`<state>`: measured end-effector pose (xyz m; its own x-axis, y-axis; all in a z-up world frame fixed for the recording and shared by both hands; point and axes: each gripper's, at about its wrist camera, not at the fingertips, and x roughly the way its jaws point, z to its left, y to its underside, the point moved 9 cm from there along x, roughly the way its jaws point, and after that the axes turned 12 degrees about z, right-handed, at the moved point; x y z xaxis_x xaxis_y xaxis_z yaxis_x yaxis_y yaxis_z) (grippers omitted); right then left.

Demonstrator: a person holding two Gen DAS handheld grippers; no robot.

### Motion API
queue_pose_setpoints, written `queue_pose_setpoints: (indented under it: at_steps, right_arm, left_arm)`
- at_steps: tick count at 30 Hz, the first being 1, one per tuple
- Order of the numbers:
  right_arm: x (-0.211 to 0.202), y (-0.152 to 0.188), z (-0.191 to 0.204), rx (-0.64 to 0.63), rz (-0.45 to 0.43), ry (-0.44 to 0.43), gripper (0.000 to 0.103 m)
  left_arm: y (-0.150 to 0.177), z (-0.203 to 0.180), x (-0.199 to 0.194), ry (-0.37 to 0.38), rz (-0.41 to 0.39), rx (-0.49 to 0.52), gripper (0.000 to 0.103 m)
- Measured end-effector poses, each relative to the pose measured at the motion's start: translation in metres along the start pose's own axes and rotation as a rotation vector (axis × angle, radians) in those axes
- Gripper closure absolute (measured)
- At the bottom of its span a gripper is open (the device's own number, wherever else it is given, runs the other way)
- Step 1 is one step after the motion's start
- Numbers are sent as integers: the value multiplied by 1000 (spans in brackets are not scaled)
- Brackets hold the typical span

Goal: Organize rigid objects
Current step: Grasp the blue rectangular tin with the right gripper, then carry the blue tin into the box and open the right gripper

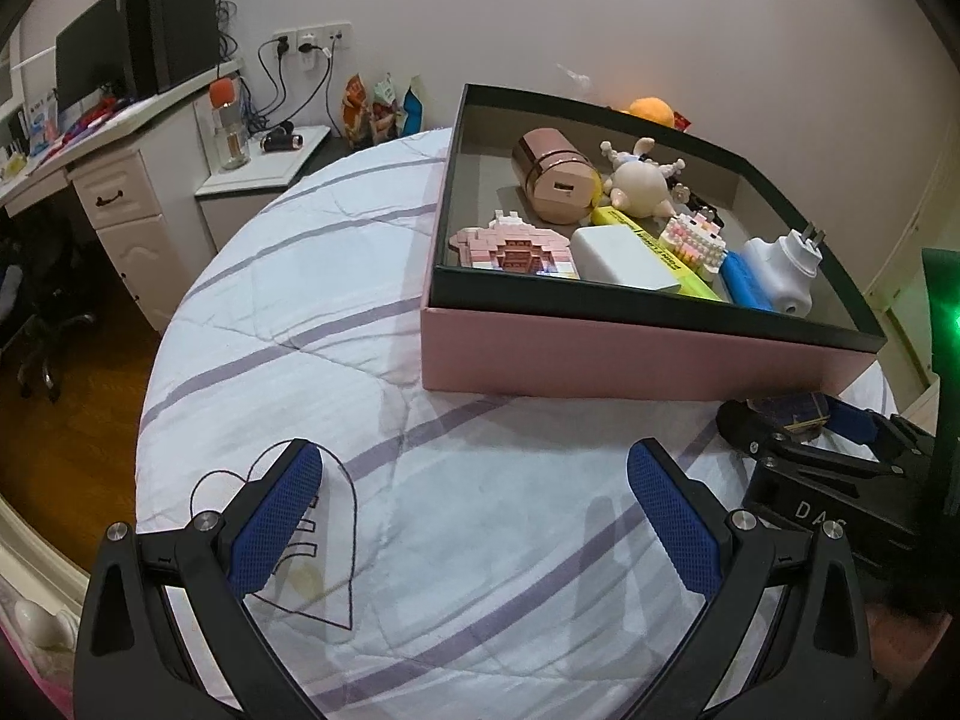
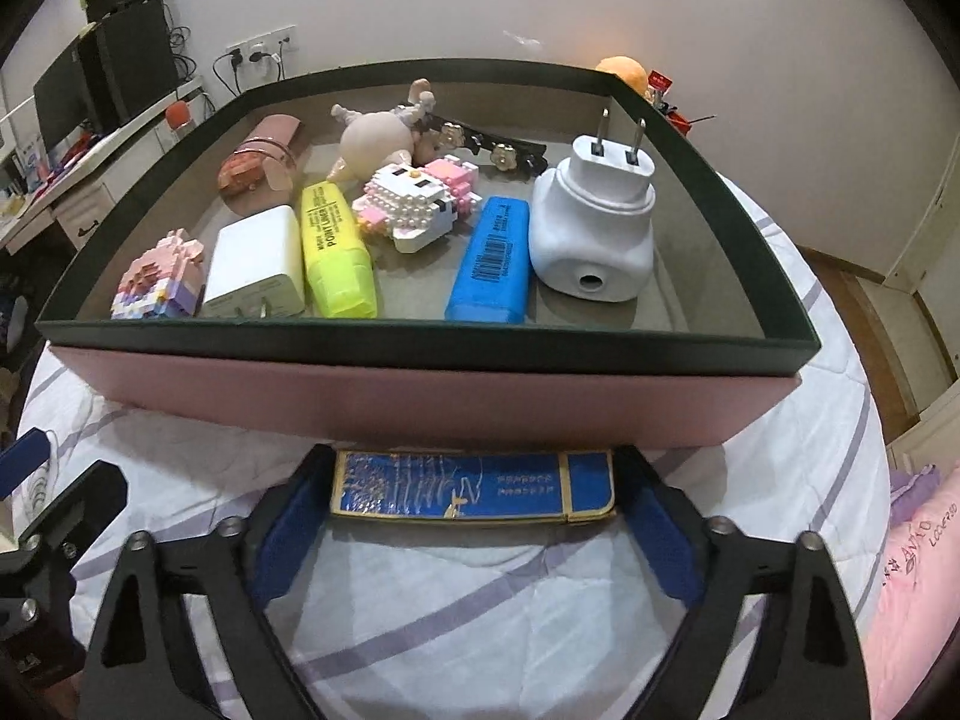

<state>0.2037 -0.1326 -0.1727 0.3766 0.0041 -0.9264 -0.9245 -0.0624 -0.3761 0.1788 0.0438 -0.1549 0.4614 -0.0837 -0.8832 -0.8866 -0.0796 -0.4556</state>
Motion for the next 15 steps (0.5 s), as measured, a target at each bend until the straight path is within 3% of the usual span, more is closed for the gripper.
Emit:
queue_pose_setpoints:
  at_steps: [15]
  right_arm:
    - [-23, 23, 0, -34, -19, -86, 20]
  left_arm:
    - [9, -8, -23, -15, -28, 14, 0]
